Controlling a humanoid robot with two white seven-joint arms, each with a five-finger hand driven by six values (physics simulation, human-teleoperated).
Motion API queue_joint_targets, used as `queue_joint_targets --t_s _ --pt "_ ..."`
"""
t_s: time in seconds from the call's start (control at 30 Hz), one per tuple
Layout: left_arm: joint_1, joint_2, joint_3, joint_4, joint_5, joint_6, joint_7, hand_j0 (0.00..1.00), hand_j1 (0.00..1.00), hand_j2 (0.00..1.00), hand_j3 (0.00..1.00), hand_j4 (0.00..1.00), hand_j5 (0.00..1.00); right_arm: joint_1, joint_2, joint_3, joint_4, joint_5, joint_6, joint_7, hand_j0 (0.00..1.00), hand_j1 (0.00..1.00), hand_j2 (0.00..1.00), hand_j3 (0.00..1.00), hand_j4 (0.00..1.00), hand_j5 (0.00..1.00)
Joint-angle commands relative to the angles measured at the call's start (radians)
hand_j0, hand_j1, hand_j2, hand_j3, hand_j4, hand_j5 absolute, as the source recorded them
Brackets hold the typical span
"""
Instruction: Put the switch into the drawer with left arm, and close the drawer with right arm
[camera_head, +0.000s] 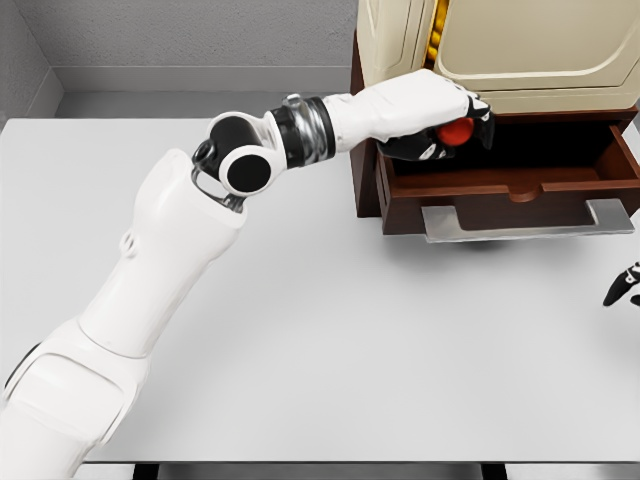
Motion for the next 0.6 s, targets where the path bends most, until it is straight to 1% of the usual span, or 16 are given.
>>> queue_joint_targets --t_s 0.0,0.07,0.3,0.37,0.5,0.53,0.57 --pt "0.000 0.000 0.000 -0.001 -0.009 0.000 0.001 0.67 0.67 0.67 0.67 0.67 0.67 0.000 -0.001 -0.001 0.000 -0.007 0.003 0.000 0.49 0.49 0.49 0.49 0.49 0.49" --pt "-0.002 0.000 -0.009 -0.001 -0.009 0.000 0.001 0.68 0.68 0.68 0.68 0.68 0.68 -0.020 -0.004 -0.001 0.000 -0.007 0.003 0.000 0.49 0.49 0.49 0.49 0.49 0.49" --pt "-0.002 0.000 -0.014 -0.006 -0.011 0.000 0.001 0.68 0.68 0.68 0.68 0.68 0.68 -0.048 -0.004 0.003 0.001 -0.007 0.003 0.000 0.49 0.49 0.49 0.49 0.49 0.49" --pt "-0.002 0.000 -0.015 -0.007 -0.014 0.000 0.001 0.68 0.68 0.68 0.68 0.68 0.68 -0.064 -0.008 0.013 0.001 -0.007 0.003 0.000 0.49 0.49 0.49 0.49 0.49 0.49" --pt "-0.002 0.000 -0.015 -0.012 -0.014 -0.001 0.001 0.68 0.68 0.68 0.68 0.68 0.68 -0.074 -0.008 0.033 0.001 -0.005 0.003 0.000 0.49 0.49 0.49 0.49 0.49 0.49" --pt "-0.002 0.000 -0.015 -0.019 -0.014 -0.003 0.001 0.69 0.69 0.69 0.69 0.69 0.69 -0.081 -0.008 0.033 0.001 -0.007 0.003 0.000 0.49 0.49 0.49 0.49 0.49 0.49" --pt "0.000 0.000 -0.015 -0.042 -0.012 -0.003 0.001 0.75 0.75 0.75 0.75 0.75 0.75 -0.083 -0.010 0.033 0.001 -0.007 0.003 0.000 0.49 0.49 0.49 0.49 0.49 0.49"
